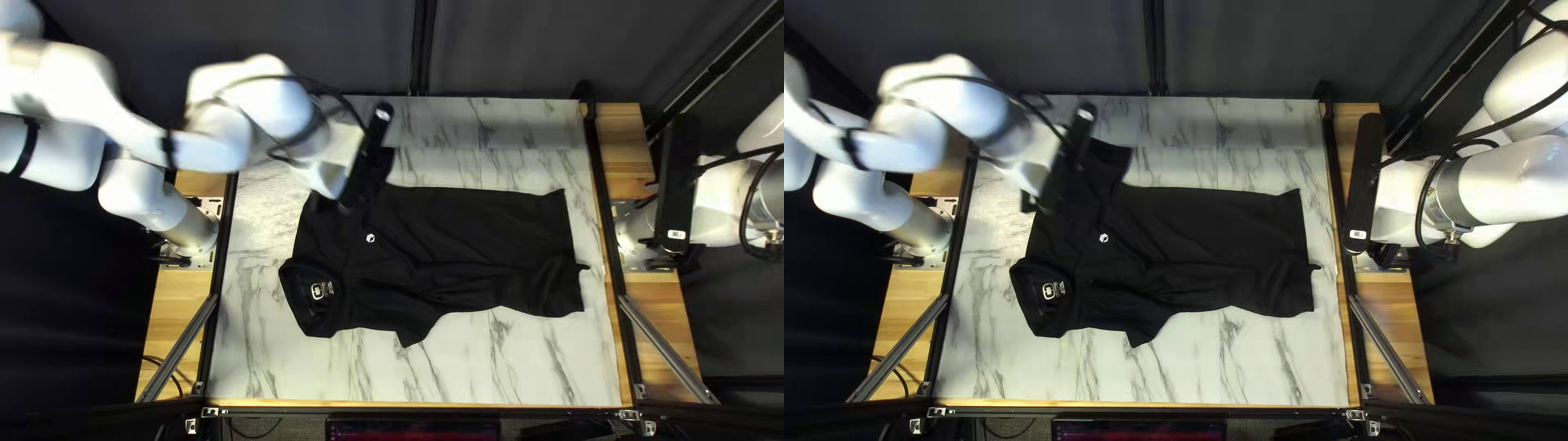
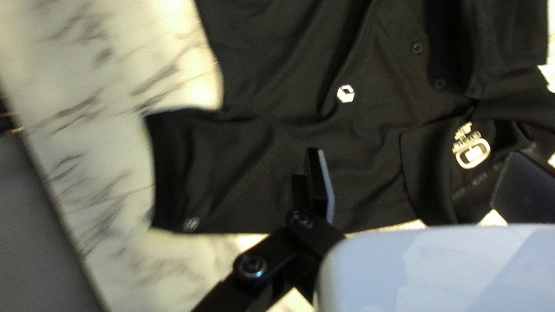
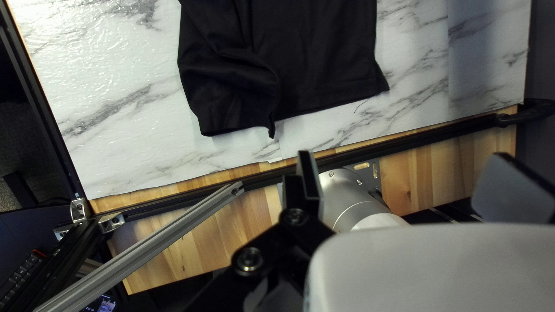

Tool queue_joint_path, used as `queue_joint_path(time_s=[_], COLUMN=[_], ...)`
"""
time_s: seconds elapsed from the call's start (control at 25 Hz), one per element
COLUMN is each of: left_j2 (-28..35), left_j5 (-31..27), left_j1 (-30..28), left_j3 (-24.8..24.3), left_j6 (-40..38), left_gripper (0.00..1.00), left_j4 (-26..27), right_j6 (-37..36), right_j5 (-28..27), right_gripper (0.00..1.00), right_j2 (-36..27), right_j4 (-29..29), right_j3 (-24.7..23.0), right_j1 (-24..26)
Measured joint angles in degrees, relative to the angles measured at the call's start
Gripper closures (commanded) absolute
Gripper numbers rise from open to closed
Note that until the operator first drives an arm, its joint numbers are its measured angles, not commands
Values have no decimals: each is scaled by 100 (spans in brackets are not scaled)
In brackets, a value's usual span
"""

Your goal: Fold t-shirt

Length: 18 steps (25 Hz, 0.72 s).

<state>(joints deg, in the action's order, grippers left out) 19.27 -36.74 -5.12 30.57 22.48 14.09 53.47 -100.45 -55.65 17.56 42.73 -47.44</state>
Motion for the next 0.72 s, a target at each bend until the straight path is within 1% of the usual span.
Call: queue_joint_path(time_s=[0.08,0.2,0.32,0.4,0.56,0.72], left_j2=[-229,-662,-1154,-1435,-1772,-1970], left_j5=[244,537,749,831,916,1055], left_j1=[-337,-771,-1116,-1290,-1452,-1439], left_j3=[-83,-42,194,394,628,650], left_j6=[-277,-671,-1085,-1400,-1784,-1743], left_gripper=[0,0,0,0,0,0], left_j4=[150,333,436,406,314,467], right_j6=[0,0,0,0,0,0], right_j5=[0,0,0,0,0,0], right_gripper=[0,0,0,0,0,0], right_j2=[0,0,0,0,0,0], right_j4=[0,0,0,0,0,0], right_j3=[0,0,0,0,0,0], right_j1=[0,0,0,0,0,0])
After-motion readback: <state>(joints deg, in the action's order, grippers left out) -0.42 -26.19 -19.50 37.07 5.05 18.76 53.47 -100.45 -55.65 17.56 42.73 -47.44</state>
